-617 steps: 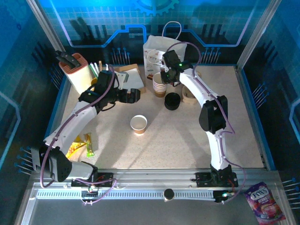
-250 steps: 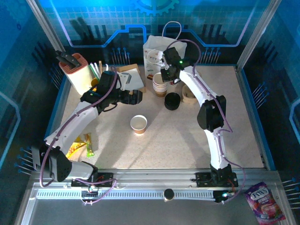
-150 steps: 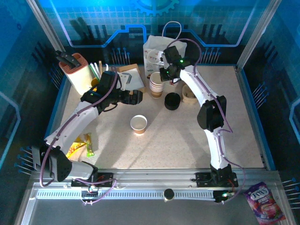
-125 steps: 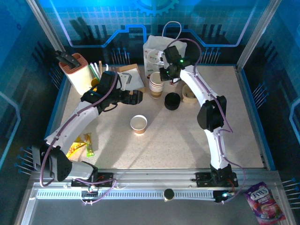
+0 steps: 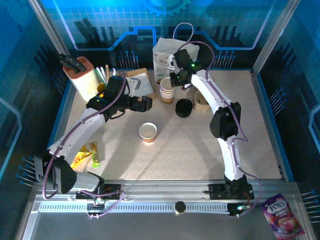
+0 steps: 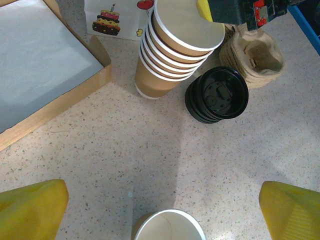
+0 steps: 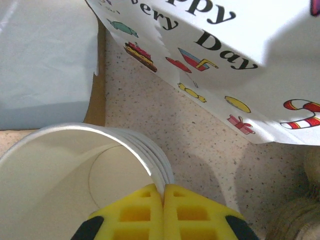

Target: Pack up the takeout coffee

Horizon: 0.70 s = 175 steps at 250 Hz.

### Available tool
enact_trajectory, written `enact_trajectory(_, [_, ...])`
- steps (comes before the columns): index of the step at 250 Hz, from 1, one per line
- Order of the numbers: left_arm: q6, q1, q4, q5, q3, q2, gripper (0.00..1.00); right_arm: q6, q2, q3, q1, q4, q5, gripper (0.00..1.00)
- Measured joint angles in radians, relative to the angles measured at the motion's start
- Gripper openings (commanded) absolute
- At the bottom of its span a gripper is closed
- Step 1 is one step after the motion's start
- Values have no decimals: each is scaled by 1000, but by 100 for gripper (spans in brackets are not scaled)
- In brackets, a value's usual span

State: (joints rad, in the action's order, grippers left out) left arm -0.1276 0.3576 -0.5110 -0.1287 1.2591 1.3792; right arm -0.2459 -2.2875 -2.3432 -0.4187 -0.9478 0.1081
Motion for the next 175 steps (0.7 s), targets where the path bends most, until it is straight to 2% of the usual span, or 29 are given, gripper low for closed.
enact_trajectory(22, [0, 2, 0, 0, 0, 0, 98, -2, 0, 0, -1, -5, -6, 5])
enact_trajectory(53, [0, 3, 0, 0, 0, 0, 98, 4, 0, -2, -13, -15, 45, 5])
enact_trajectory(142, [3, 6, 0, 0, 0, 0, 98, -8, 0, 0, -17, -18, 7, 5])
enact_trajectory(175, [4, 6, 0, 0, 0, 0, 98, -7, 0, 2, -20, -21, 33, 5])
